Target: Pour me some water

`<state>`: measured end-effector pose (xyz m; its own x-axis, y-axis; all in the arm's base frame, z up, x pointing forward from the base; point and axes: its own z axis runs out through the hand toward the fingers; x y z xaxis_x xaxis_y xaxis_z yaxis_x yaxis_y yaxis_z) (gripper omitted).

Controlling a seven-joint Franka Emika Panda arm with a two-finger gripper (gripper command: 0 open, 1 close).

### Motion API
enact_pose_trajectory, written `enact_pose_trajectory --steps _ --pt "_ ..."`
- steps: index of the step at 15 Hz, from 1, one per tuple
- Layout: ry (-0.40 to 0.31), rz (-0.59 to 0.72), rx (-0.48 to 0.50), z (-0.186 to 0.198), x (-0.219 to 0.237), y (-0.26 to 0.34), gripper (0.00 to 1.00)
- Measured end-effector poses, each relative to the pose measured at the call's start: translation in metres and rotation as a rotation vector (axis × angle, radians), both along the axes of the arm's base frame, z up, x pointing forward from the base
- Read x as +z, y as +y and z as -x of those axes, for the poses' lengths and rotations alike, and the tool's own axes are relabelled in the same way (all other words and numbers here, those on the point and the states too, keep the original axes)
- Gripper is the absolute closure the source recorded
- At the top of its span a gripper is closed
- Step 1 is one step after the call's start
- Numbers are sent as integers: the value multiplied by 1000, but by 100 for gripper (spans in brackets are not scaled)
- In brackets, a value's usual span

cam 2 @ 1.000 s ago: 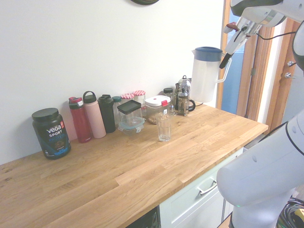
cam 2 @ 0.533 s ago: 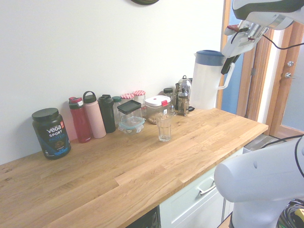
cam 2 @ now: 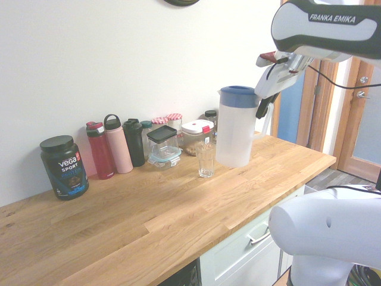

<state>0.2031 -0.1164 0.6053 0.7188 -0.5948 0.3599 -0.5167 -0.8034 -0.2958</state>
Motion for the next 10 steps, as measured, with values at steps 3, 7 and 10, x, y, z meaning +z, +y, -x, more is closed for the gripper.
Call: enact_pose_trajectory --steps 3,7,10 --pt "-40 12 13 5 -16 56 100" --pt "-107 25 61 -2 -20 124 100" --pt "-129 26 110 -16 -26 173 100"
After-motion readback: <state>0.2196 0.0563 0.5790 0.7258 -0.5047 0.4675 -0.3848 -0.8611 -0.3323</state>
